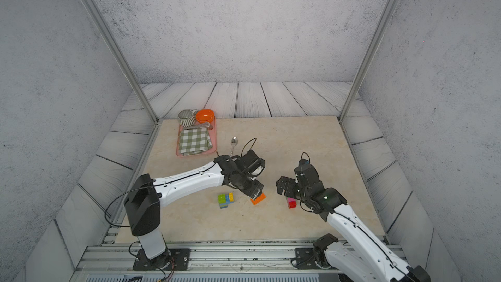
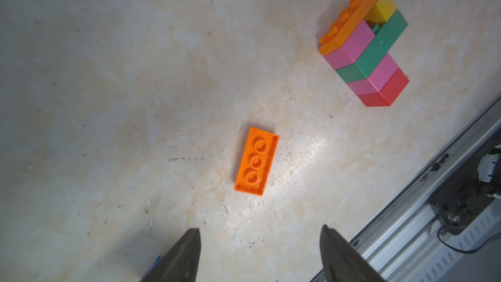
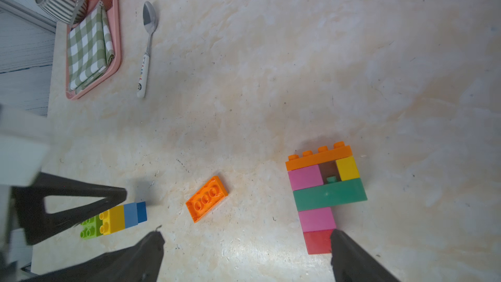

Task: Assemble the letter p with lego
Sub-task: Pick up the lego brick from the center of the board.

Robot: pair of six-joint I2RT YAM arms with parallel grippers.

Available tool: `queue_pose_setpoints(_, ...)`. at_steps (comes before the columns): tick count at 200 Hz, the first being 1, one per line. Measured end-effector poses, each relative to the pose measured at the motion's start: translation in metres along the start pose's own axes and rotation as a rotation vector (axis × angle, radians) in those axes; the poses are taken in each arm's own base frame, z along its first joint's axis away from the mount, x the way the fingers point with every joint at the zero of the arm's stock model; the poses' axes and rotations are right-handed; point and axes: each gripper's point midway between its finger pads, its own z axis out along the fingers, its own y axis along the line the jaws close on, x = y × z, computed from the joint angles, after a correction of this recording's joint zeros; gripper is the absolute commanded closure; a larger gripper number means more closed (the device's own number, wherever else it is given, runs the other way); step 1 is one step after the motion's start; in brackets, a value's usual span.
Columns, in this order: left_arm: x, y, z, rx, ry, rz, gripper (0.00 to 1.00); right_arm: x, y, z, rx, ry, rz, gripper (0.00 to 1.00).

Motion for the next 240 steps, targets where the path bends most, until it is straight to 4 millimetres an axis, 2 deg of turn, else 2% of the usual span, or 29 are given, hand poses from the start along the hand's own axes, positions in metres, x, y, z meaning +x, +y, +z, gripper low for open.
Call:
queue_pose_setpoints(29, -0.002, -0.003, 0.038, -0.006, 0.095, 0.036, 0.30, -0.003, -0.002, -0.005, -0.030, -0.008, 0.019, 0.01)
queue_pose_setpoints(50, 0.002, -0.001, 0.057, -0.018, 0.154, 0.051, 0.33, 0.000, -0.001, -0.012, -0.078, -0.022, 0.018, 0.01)
queue_pose_setpoints(91, 0.007, 0.002, 0.077, -0.032, 0.214, 0.068, 0.43, 0.003, 0.008, -0.014, -0.150, -0.004, -0.004, 0.00)
queue_pose_setpoints(126, 0.008, 0.004, 0.089, -0.037, 0.238, 0.075, 0.51, 0.011, 0.008, -0.005, -0.179, 0.030, 0.002, 0.01)
queue_pose_setpoints(212, 0.000, 0.006, 0.091, -0.009, 0.203, 0.042, 0.74, 0.019, 0.020, 0.000, -0.284, 0.054, -0.012, 0.01)
queue_pose_setpoints(226, 0.002, 0.009, 0.084, 0.031, 0.180, 0.003, 0.74, 0.022, 0.025, 0.001, -0.324, 0.062, -0.023, 0.01)
queue_pose_setpoints(240, 0.005, 0.015, 0.064, 0.086, 0.136, -0.056, 0.74, 0.024, 0.030, 0.000, -0.362, 0.067, -0.035, 0.01)
